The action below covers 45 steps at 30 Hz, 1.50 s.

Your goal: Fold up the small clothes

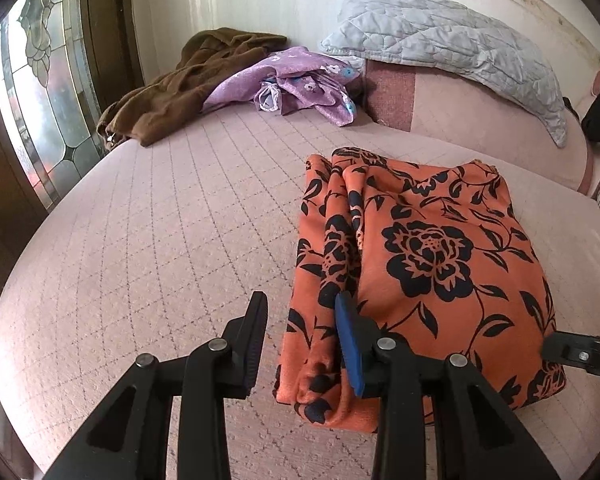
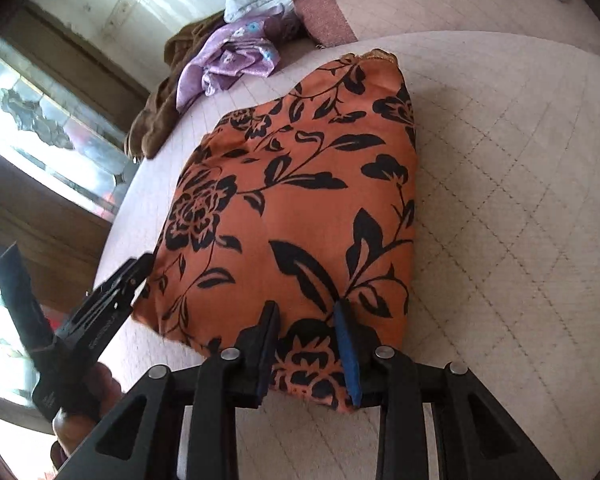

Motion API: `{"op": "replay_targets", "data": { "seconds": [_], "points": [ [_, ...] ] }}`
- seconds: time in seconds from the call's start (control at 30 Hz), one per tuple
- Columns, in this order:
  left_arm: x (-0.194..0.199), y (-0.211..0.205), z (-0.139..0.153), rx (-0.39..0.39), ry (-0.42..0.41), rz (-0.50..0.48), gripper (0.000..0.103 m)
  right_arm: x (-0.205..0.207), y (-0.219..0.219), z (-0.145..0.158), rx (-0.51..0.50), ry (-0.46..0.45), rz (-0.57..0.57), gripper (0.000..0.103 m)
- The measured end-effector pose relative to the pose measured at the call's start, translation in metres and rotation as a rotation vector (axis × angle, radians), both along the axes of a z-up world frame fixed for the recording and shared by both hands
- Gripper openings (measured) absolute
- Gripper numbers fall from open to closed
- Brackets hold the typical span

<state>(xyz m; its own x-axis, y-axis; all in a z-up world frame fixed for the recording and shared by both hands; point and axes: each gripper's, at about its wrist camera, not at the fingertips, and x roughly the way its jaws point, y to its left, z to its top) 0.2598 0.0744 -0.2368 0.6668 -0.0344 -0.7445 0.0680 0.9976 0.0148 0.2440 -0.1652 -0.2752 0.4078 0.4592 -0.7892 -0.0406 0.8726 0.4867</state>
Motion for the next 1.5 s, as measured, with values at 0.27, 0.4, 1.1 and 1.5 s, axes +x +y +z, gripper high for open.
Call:
{"op": "replay_targets", "data": {
  "seconds": [0.27,0.4,1.1,1.5],
  "points": [
    [-0.006,-0.005,0.007,0.016,-0.041,-0.018,0.036,-0.032,-0.028,0.024,0.032,-0.085,-0.044,0.071],
    [-0.007,-0.005,0.011,0.005,-0.048,-0.024,0.039,-0.038,-0.035,0.035,0.032,-0.11,-0.044,0.071],
    [0.03,0.014,-0.004,-0.157,0.121,0.021,0.088,-0.008,-0.071,-0.004,0.219,-0.034,-0.117,0.071],
    [0.024,0.012,-0.001,-0.087,0.081,0.016,0.088,-0.007,-0.058,0.003,0.218,-0.051,-0.101,0.071]
  ]
}}
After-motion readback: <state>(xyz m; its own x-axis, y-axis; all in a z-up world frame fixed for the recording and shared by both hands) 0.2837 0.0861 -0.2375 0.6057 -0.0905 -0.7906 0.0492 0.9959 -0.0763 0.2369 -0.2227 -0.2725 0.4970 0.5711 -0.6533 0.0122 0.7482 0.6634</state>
